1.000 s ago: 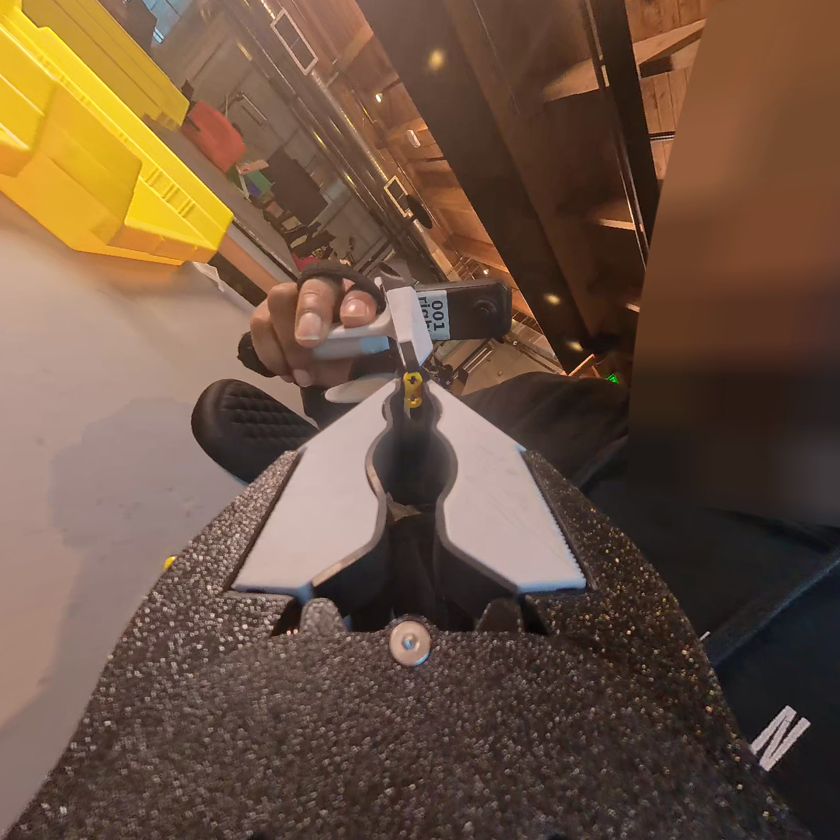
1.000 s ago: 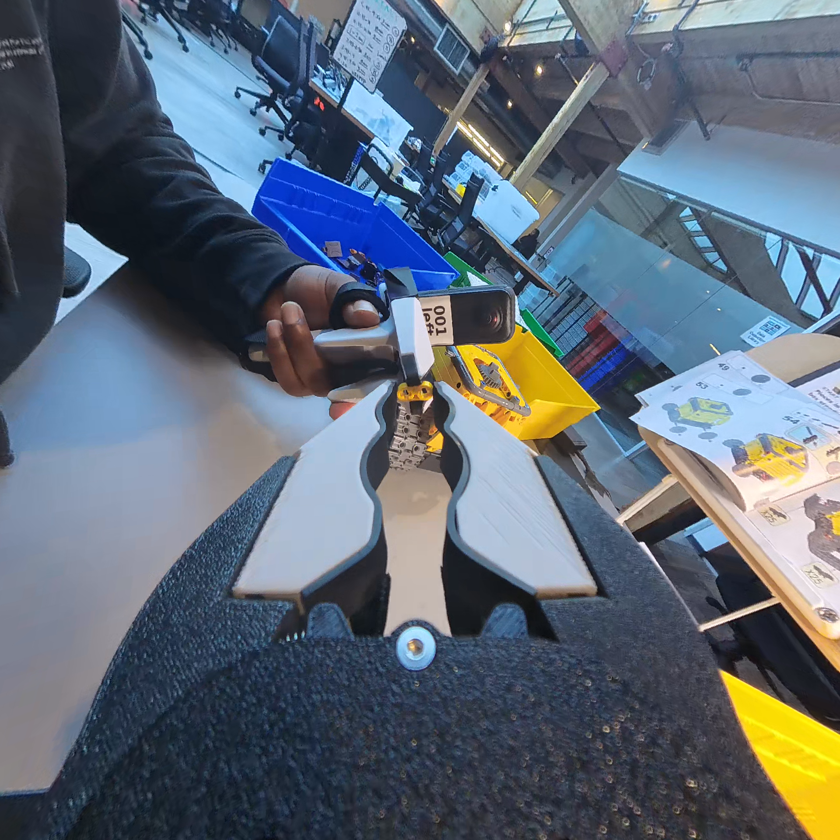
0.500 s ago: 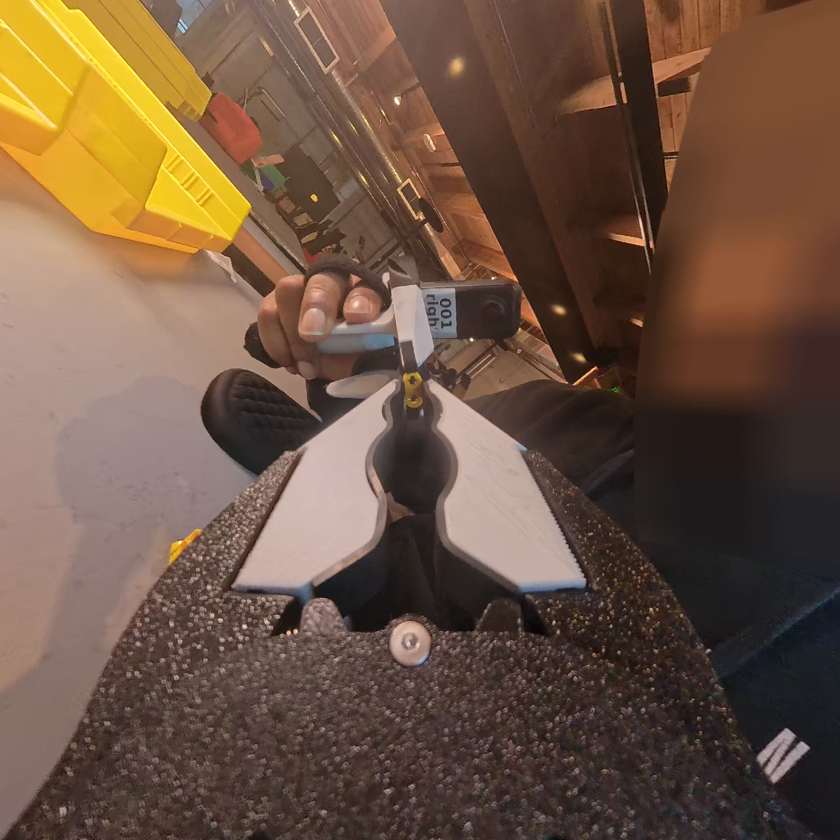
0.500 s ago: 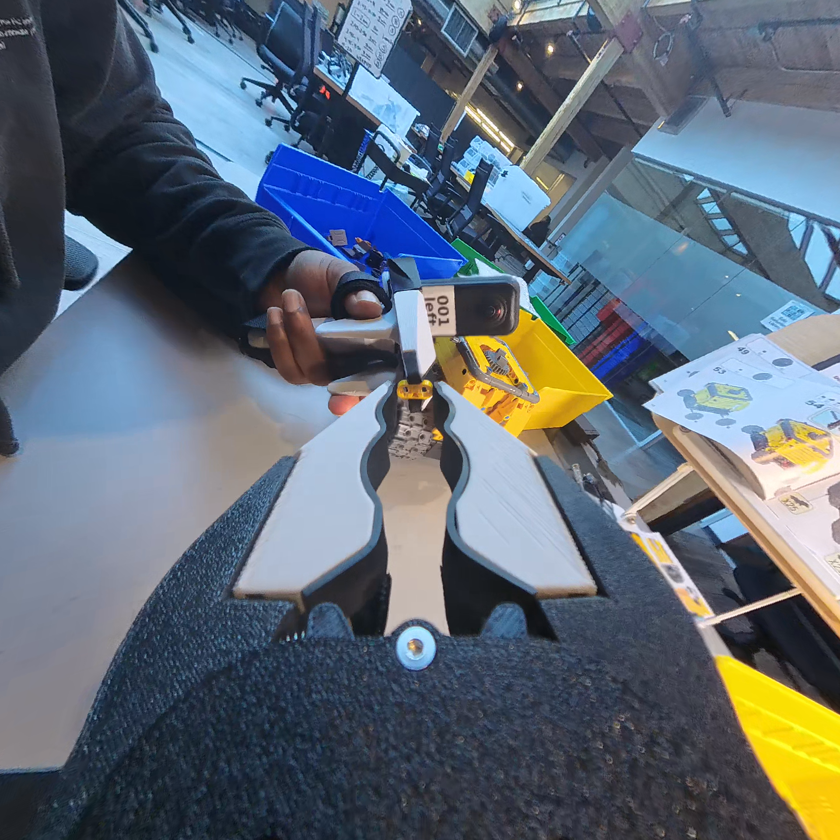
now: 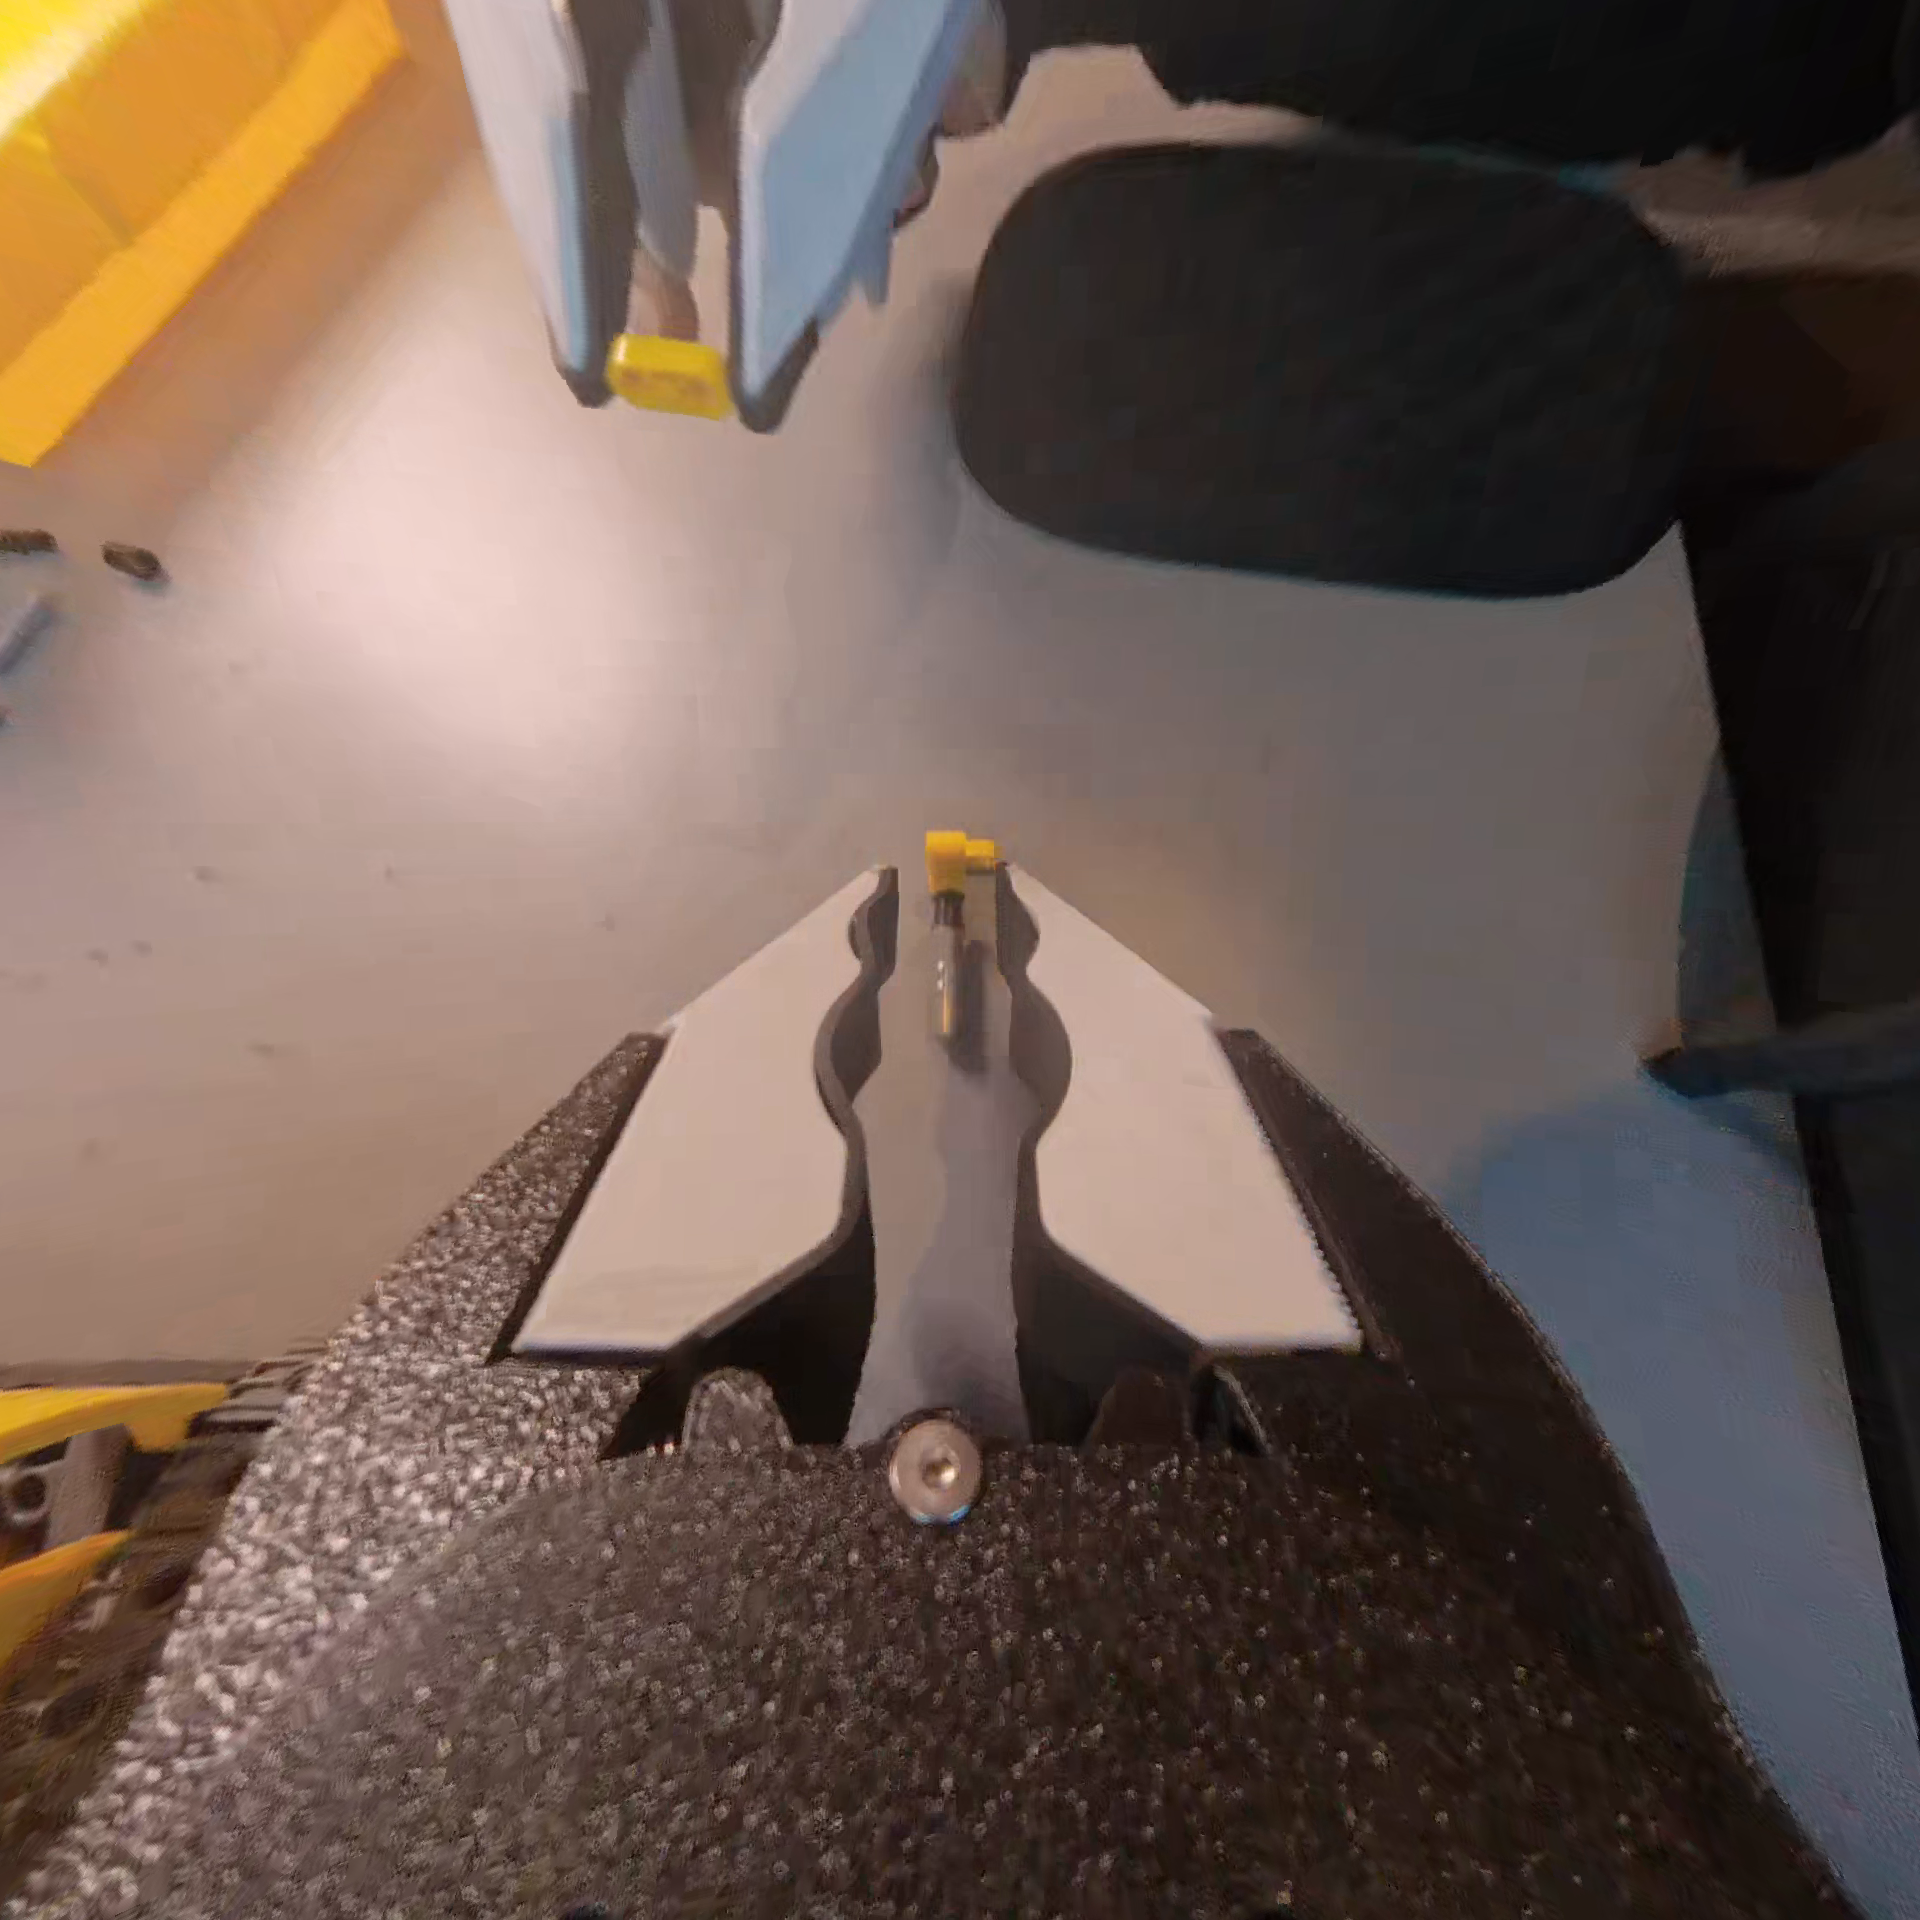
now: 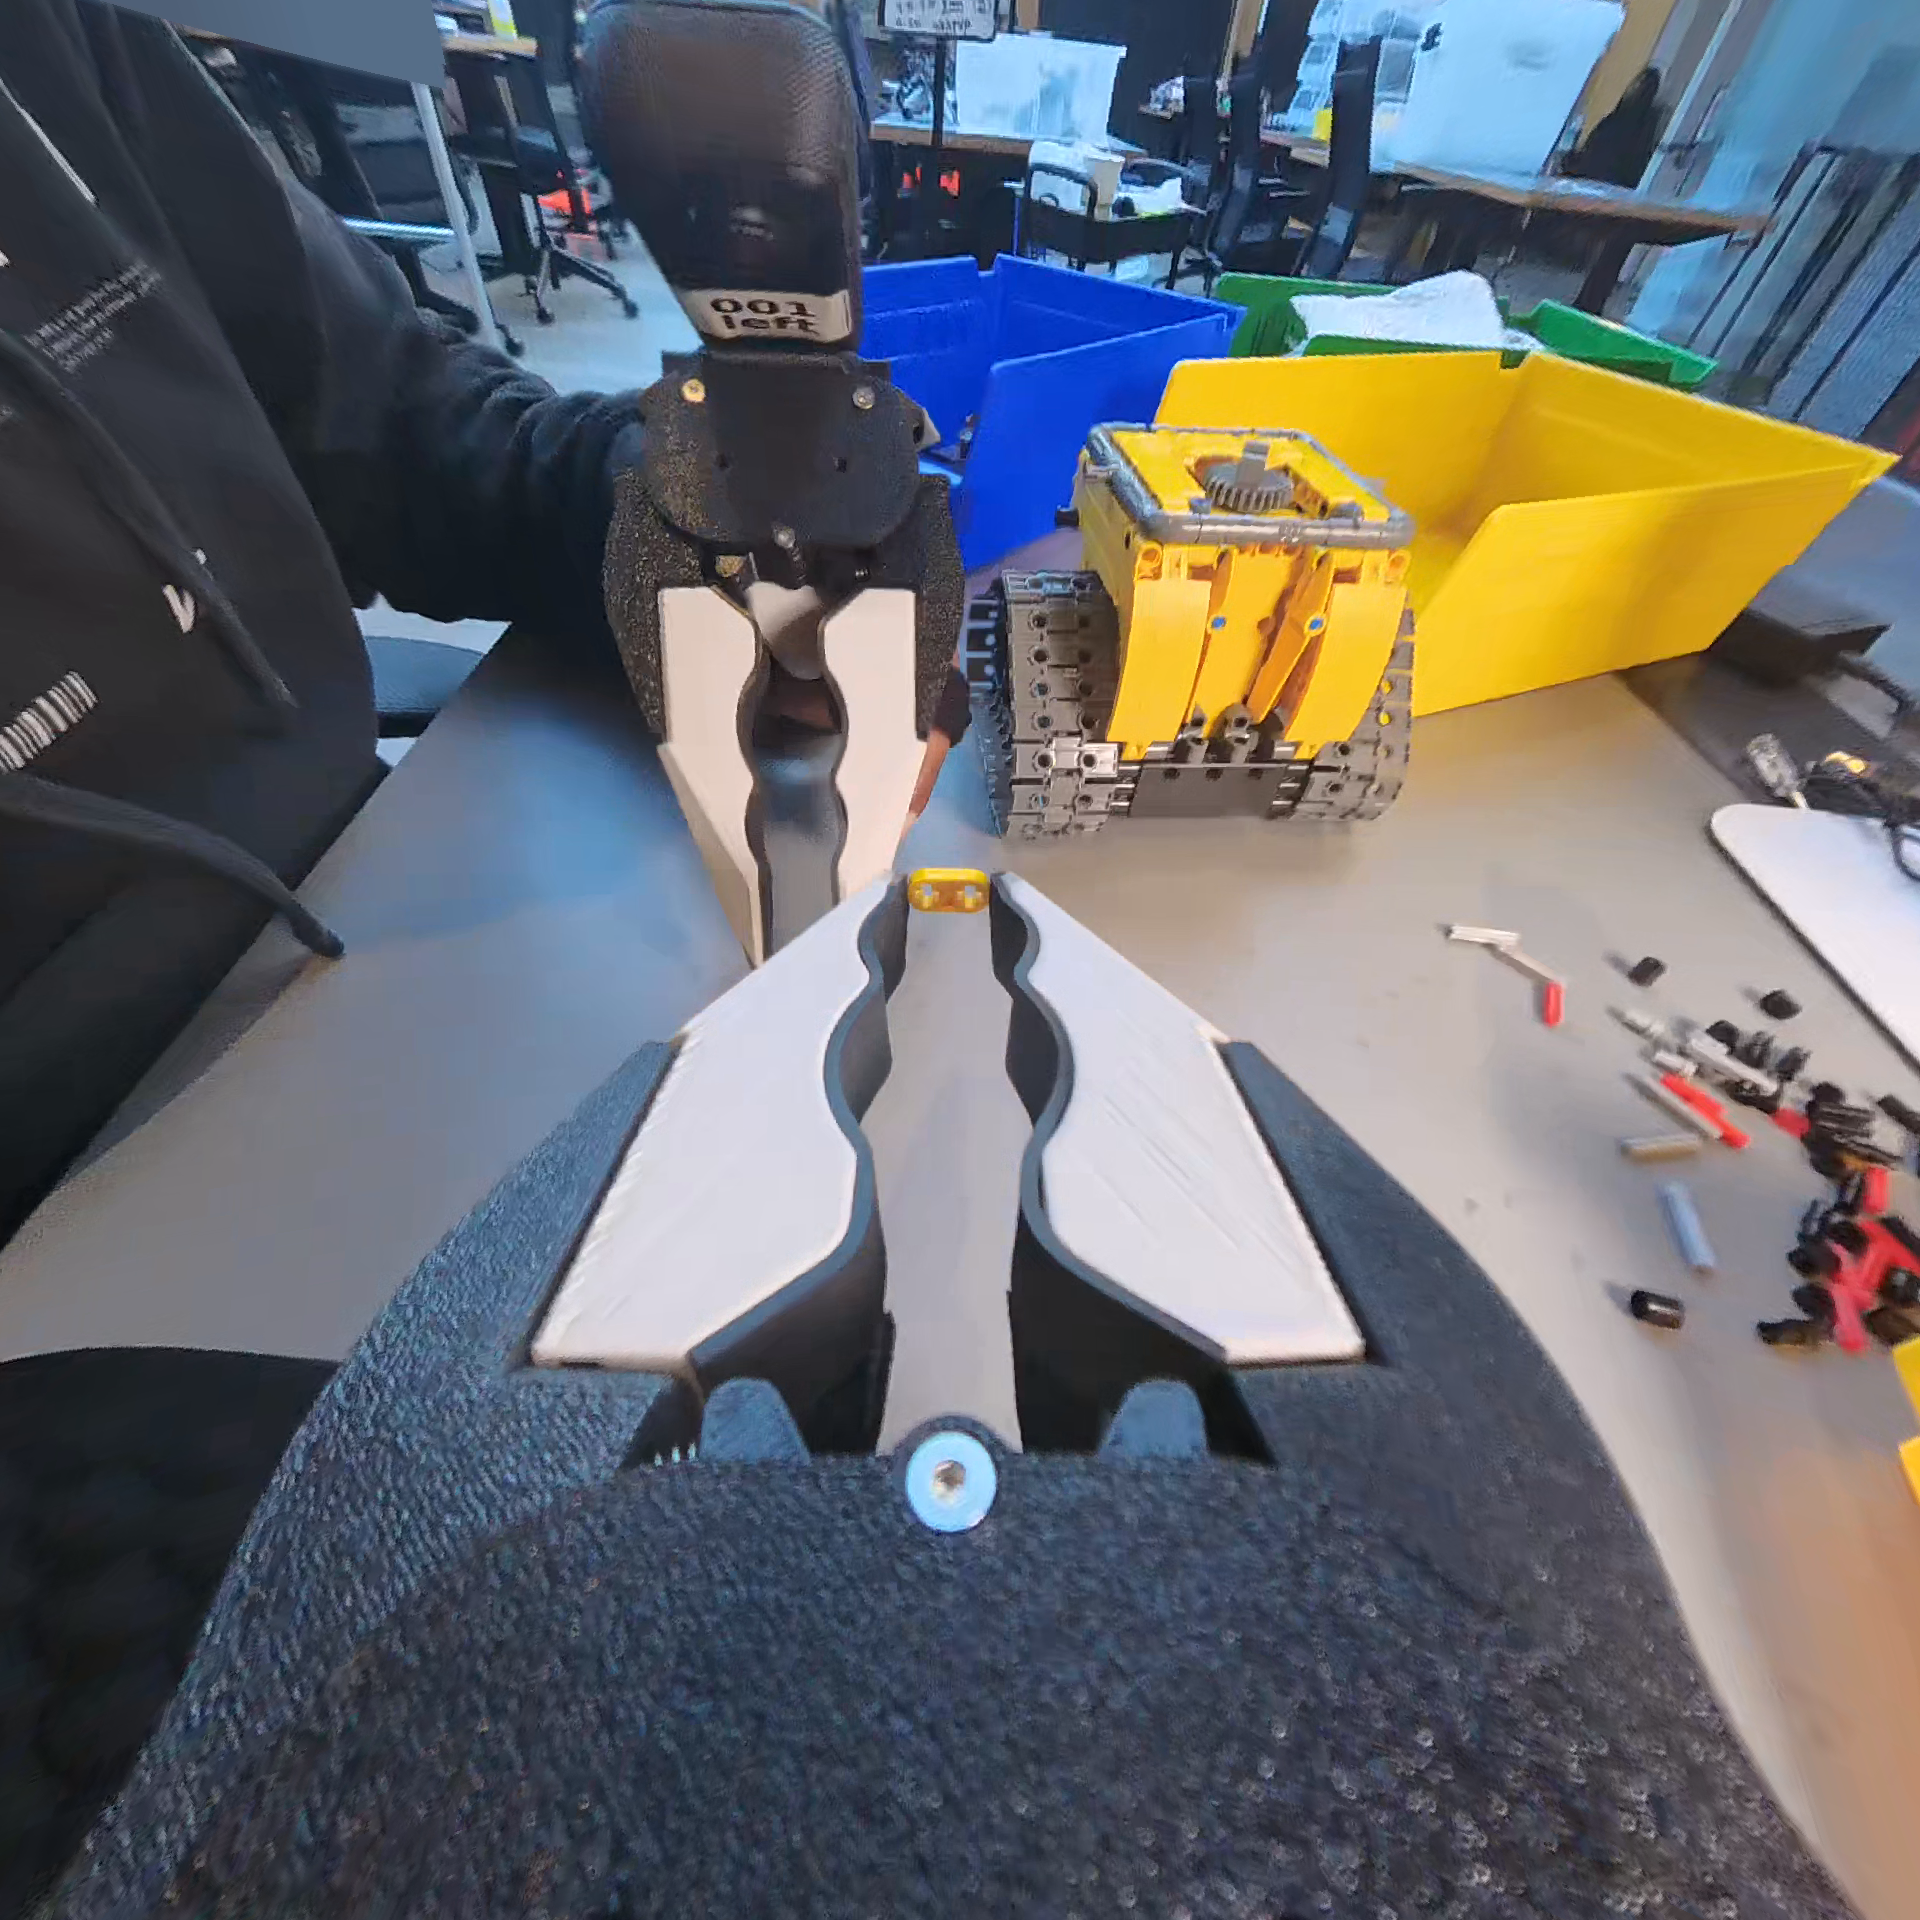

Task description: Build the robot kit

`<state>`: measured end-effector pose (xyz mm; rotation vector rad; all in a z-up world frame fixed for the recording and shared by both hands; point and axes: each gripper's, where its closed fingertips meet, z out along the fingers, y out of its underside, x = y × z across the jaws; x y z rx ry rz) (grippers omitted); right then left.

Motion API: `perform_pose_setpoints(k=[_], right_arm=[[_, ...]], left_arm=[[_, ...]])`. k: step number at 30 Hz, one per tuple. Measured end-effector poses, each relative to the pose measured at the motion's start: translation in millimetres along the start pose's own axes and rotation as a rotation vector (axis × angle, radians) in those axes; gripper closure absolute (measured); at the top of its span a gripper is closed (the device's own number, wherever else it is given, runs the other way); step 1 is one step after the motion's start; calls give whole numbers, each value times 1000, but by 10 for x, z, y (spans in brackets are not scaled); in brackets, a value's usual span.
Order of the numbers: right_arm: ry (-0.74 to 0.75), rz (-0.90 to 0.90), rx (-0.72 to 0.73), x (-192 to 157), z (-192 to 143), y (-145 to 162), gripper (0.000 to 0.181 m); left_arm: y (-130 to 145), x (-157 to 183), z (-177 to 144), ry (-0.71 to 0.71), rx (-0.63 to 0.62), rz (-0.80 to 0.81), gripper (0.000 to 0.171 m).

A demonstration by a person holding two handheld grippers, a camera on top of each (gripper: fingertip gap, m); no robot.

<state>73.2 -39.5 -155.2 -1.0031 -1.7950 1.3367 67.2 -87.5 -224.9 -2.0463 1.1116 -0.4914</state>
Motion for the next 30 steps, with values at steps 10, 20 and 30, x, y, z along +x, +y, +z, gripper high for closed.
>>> perform_pose_setpoints(k=[10, 20, 30], right_arm=[[-61, 14, -48, -163, 46, 156, 165], [-117, 97, 74, -219, 21, -23, 166], [-142, 110, 67, -236, 69, -6, 166]], left_arm=[[194, -11, 182, -27, -129, 52, 166], [-377, -187, -180, -150, 194, 34, 166], [-453, -138, -227, -149, 238, 39, 166]])
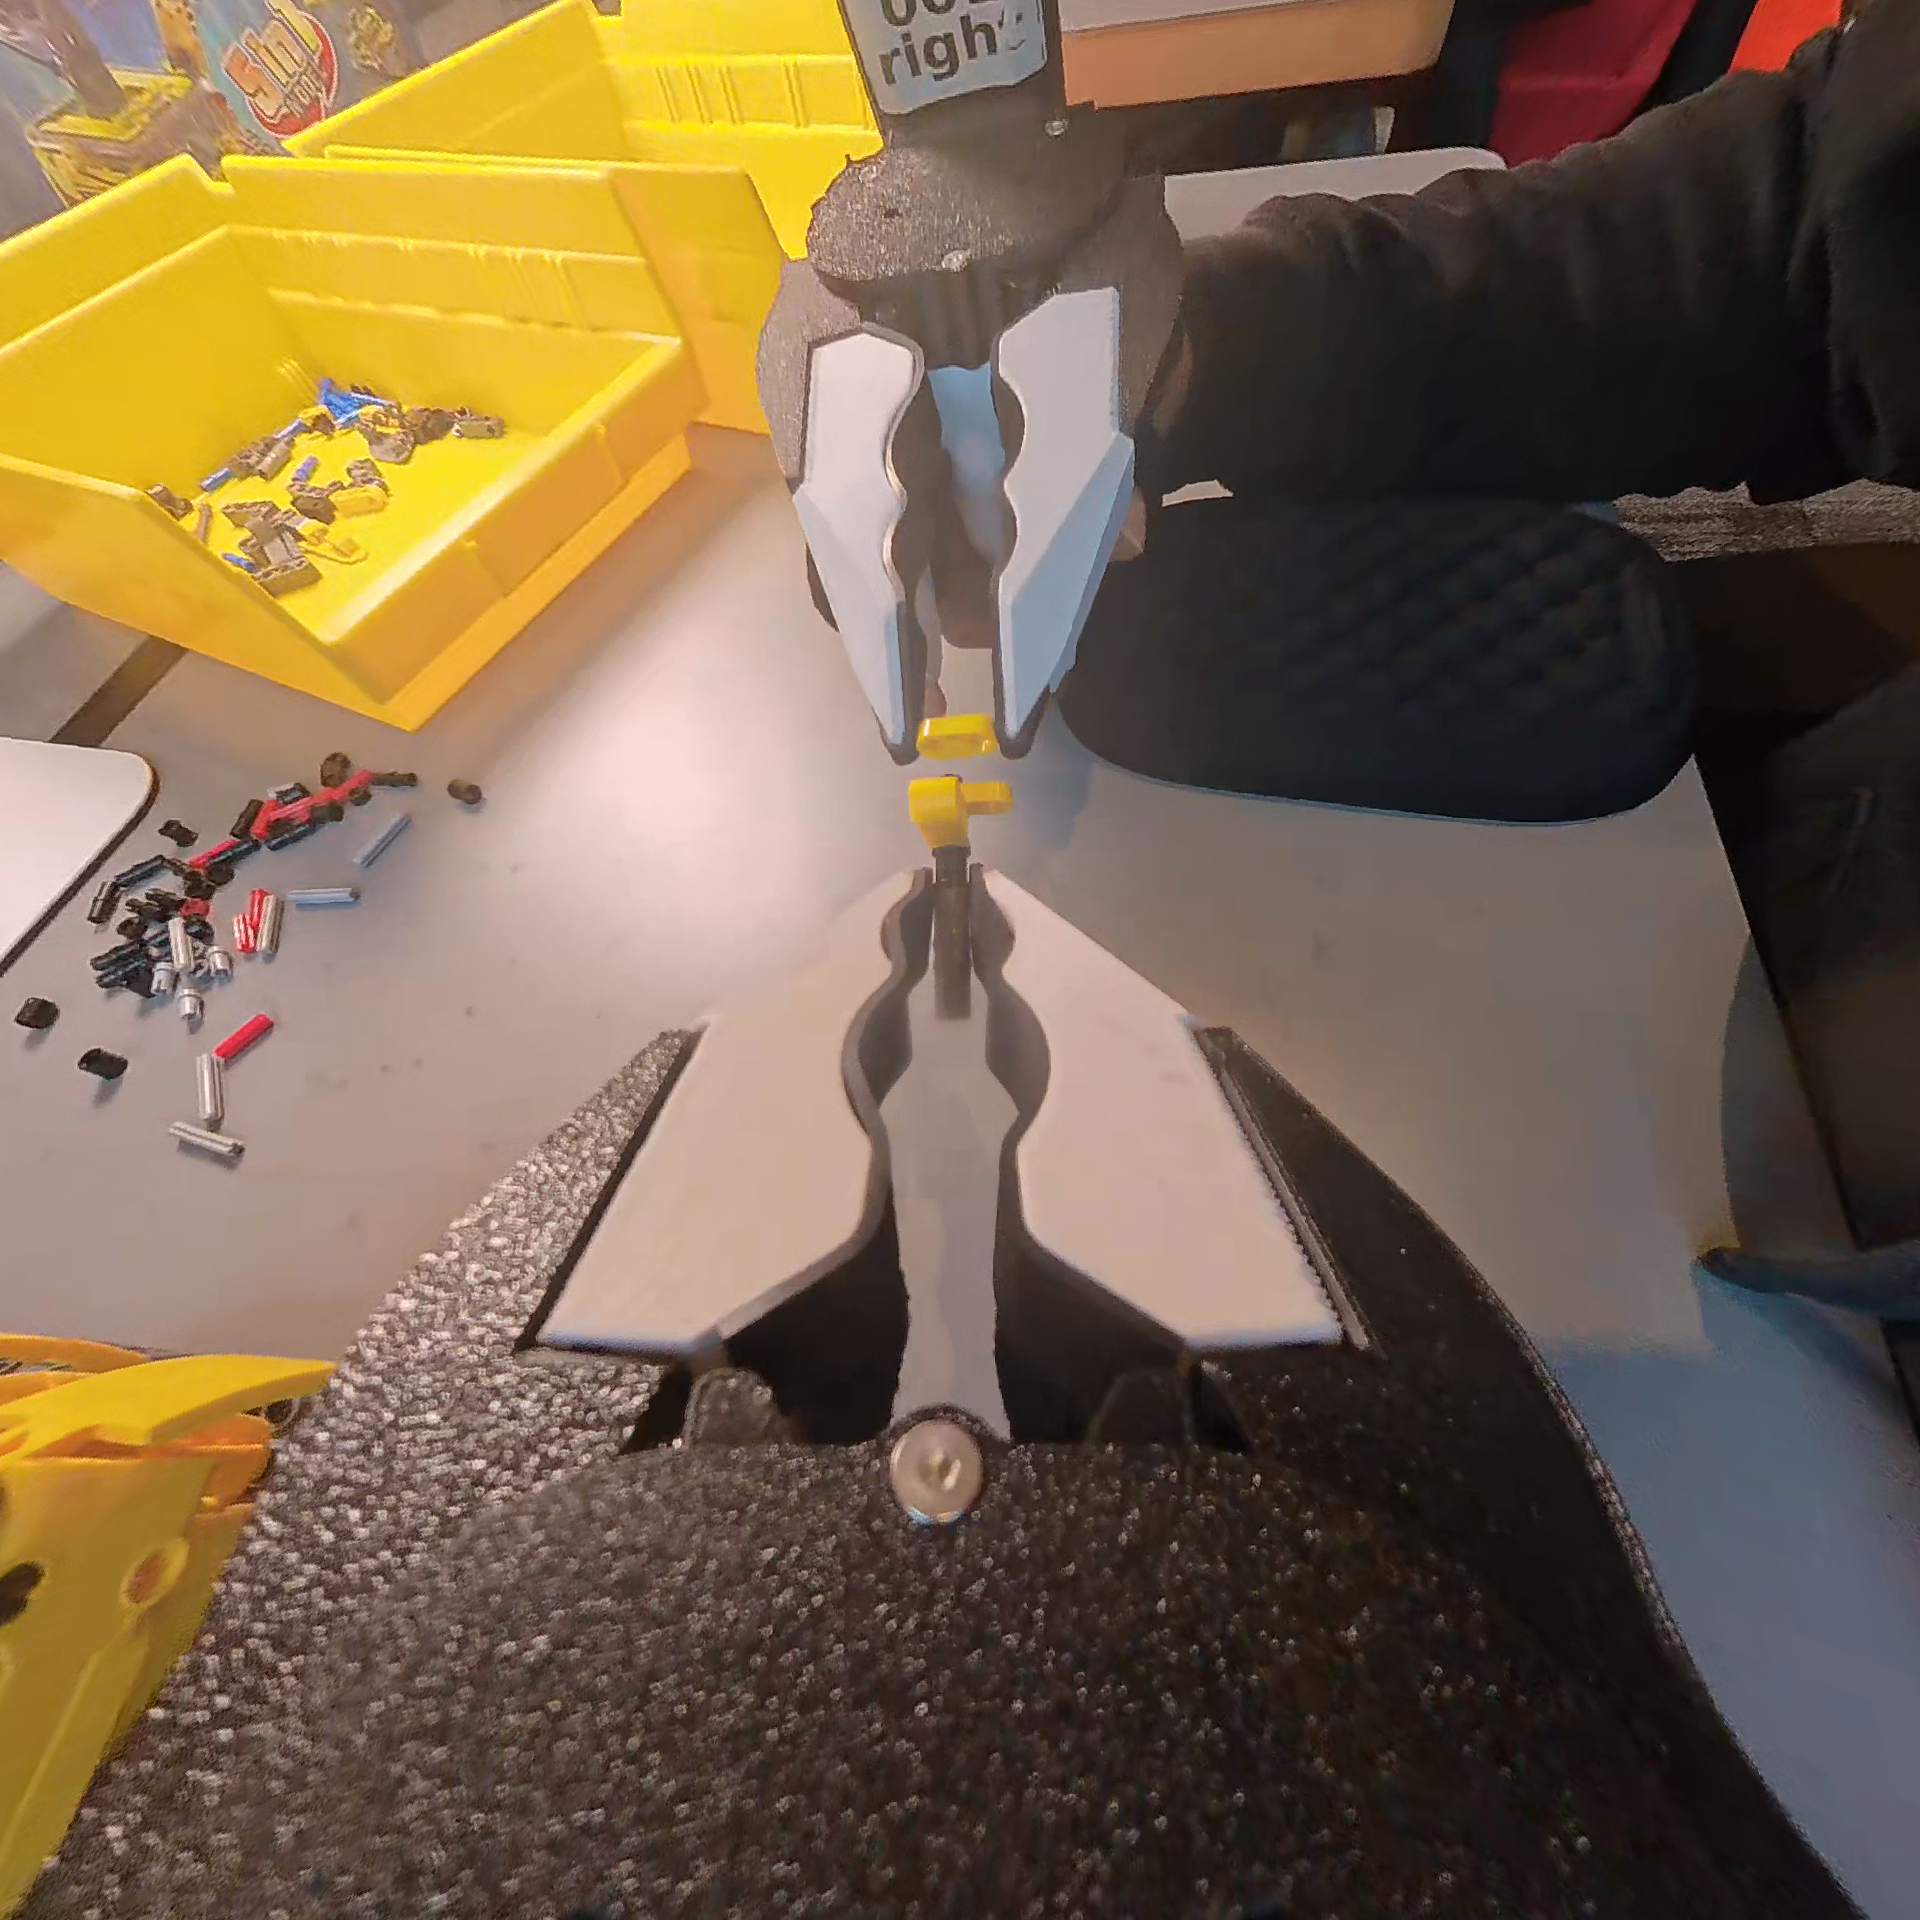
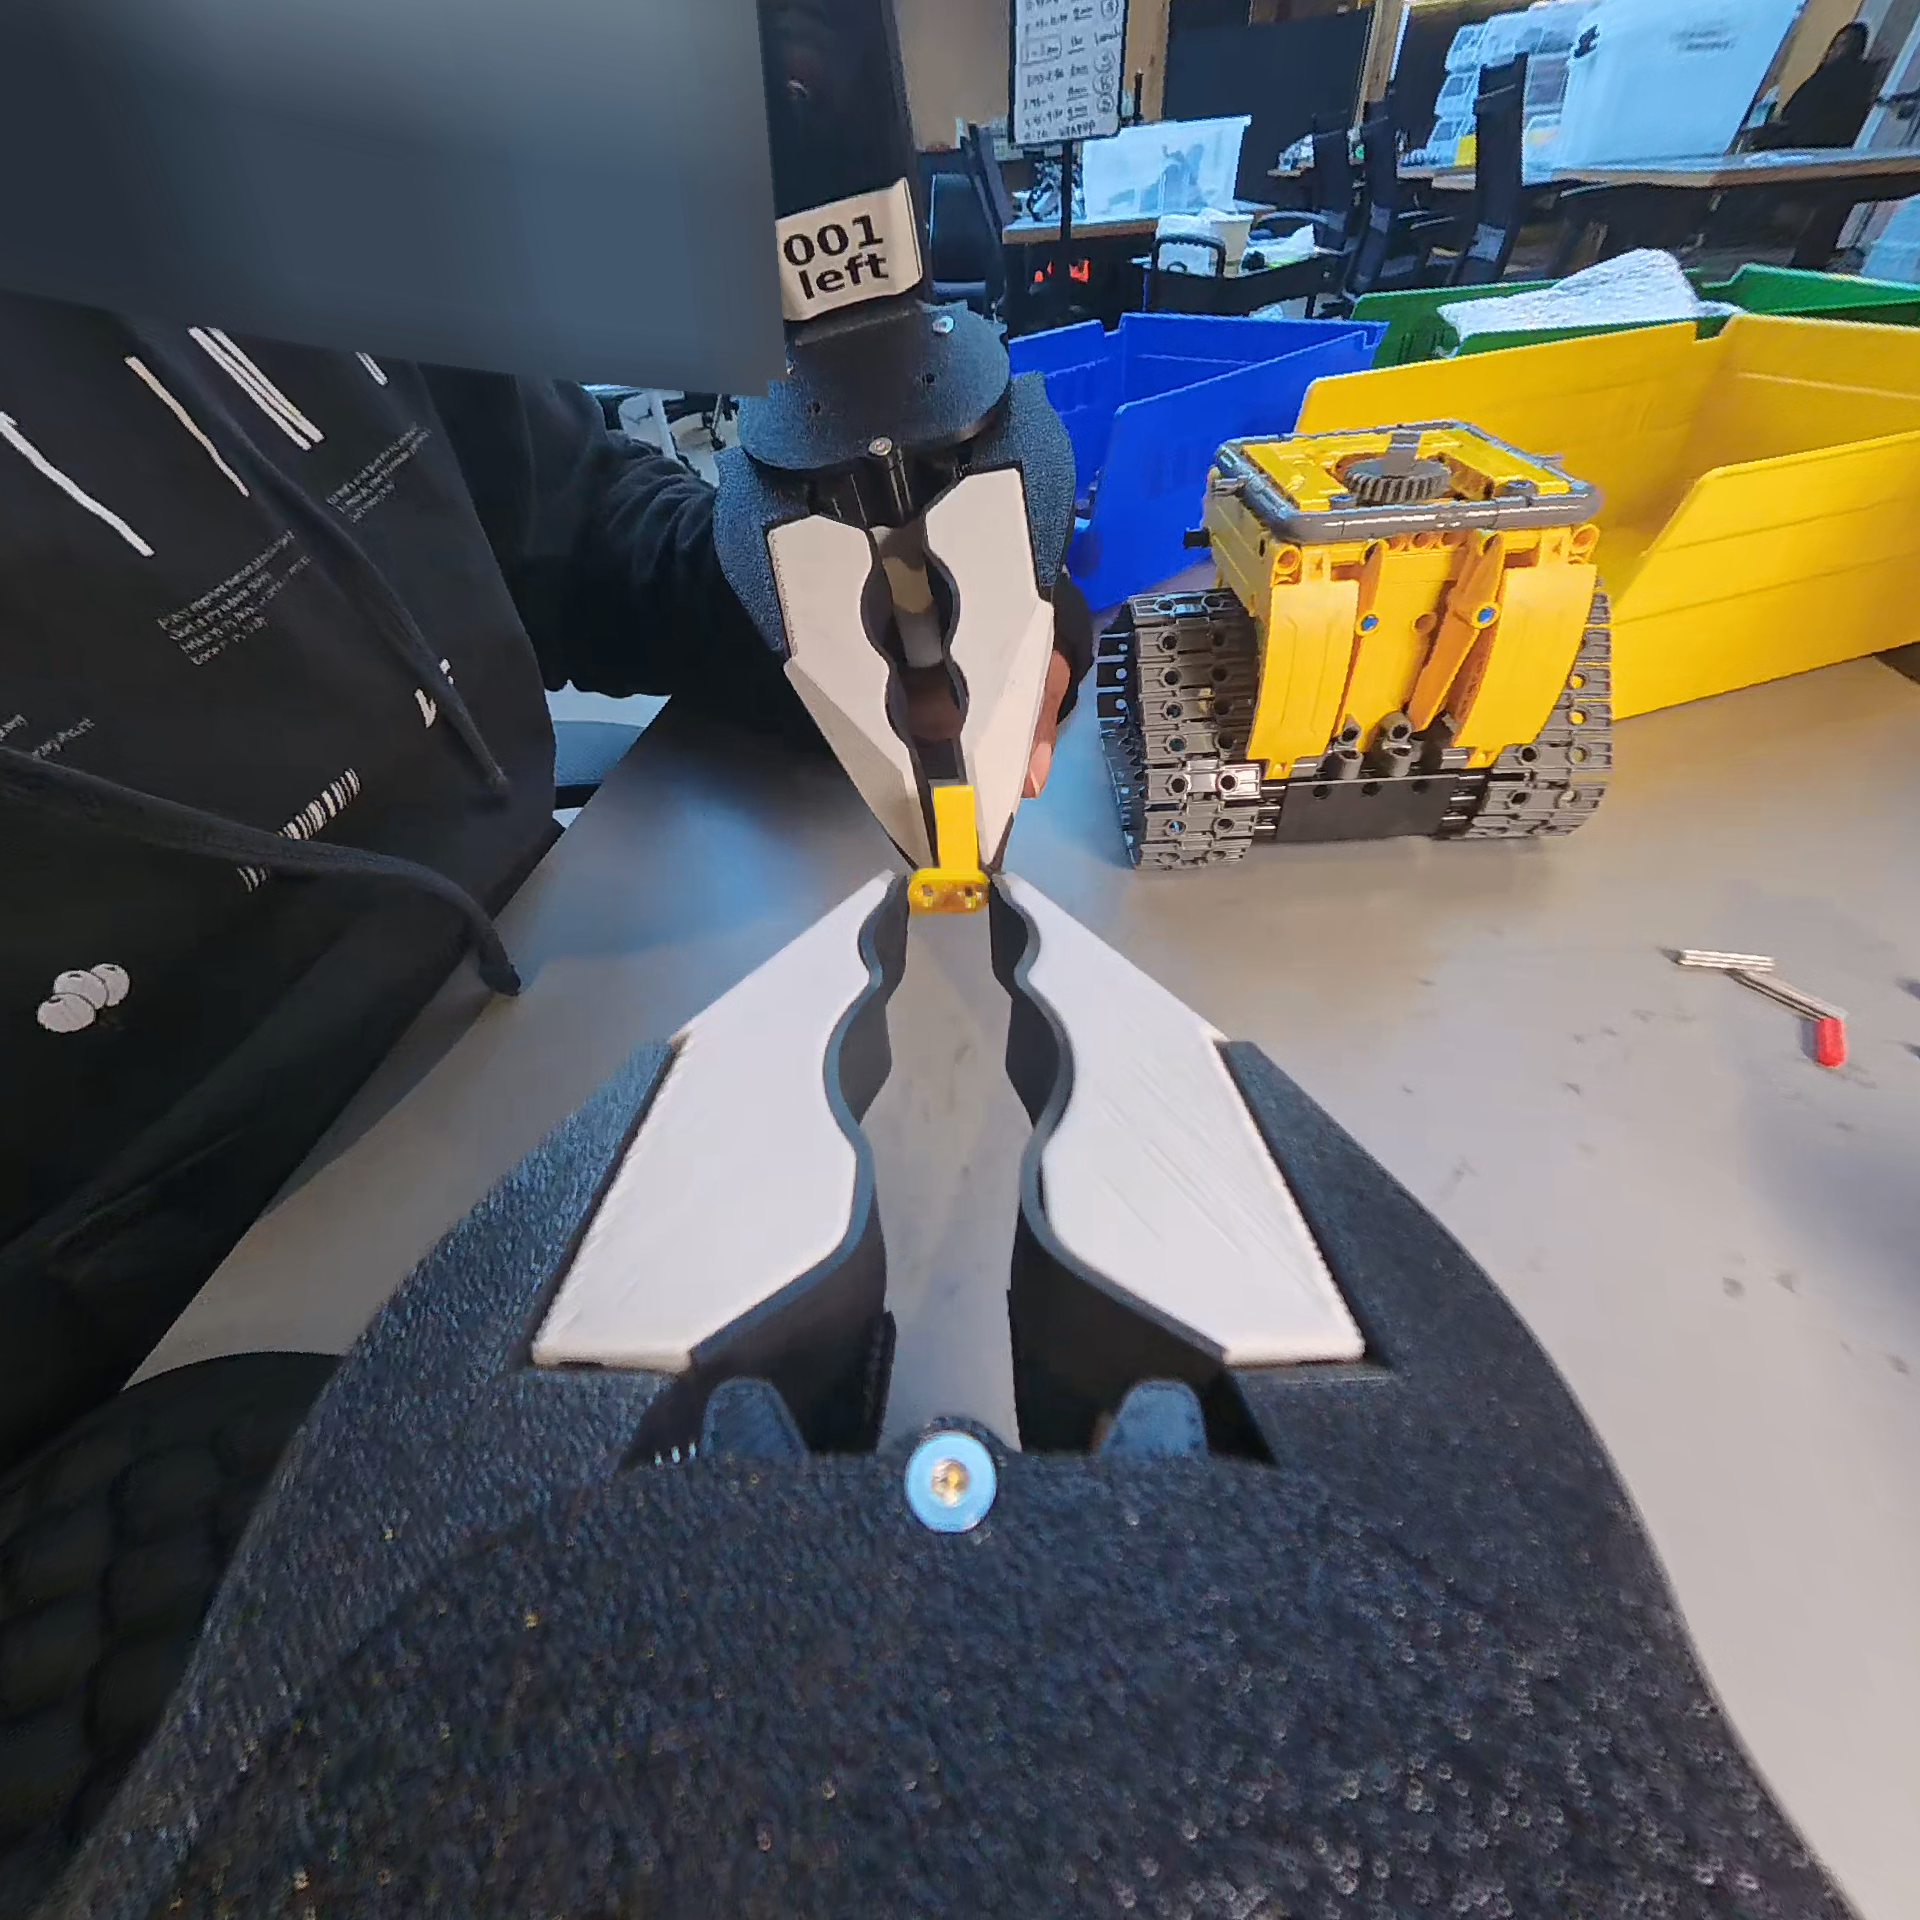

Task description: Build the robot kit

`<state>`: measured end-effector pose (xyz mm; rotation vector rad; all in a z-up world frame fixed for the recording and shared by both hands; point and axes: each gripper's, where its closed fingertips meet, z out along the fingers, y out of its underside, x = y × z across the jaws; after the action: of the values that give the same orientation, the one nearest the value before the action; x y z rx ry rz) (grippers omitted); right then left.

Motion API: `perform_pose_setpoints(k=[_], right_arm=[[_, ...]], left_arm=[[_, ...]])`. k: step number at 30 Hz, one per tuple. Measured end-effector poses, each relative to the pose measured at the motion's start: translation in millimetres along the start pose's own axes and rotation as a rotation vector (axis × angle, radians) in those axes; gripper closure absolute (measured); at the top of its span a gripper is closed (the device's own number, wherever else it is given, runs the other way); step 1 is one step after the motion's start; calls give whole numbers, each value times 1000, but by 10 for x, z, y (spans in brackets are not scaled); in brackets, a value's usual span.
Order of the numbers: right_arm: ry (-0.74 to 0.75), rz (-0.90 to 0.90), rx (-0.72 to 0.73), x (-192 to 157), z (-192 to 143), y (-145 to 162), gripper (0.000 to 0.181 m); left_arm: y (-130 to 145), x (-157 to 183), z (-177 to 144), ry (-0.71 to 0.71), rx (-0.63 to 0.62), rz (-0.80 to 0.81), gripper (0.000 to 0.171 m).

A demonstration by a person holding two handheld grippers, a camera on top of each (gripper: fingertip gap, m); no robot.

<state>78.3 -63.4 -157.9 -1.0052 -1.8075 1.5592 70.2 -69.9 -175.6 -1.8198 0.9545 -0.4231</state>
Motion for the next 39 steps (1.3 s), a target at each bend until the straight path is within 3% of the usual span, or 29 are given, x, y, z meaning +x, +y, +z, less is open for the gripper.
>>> perform_pose_setpoints(k=[20, 25, 27, 29, 33, 39], right_arm=[[-52, -43, -148, -156, 86, 179, 166], [-41, -43, -240, -147, 97, 313, 166], [-53, -52, -284, -176, 174, 418, 166], [-71, -69, -242, -215, 256, 298, 167], [-28, -71, -313, -117, 246, 446, 166], [2, -70, -350, -68, 222, 518, 166]], left_arm=[[124, 161, 50, 79, -72, 24, 166], [121, 172, 41, 99, -57, -15, 168], [-9, 234, 23, 130, 3, -20, 171], [63, 289, 88, 114, -78, 56, 171], [50, 197, -38, 99, -42, 30, 171], [215, 1, -186, 86, -116, 12, 171]])
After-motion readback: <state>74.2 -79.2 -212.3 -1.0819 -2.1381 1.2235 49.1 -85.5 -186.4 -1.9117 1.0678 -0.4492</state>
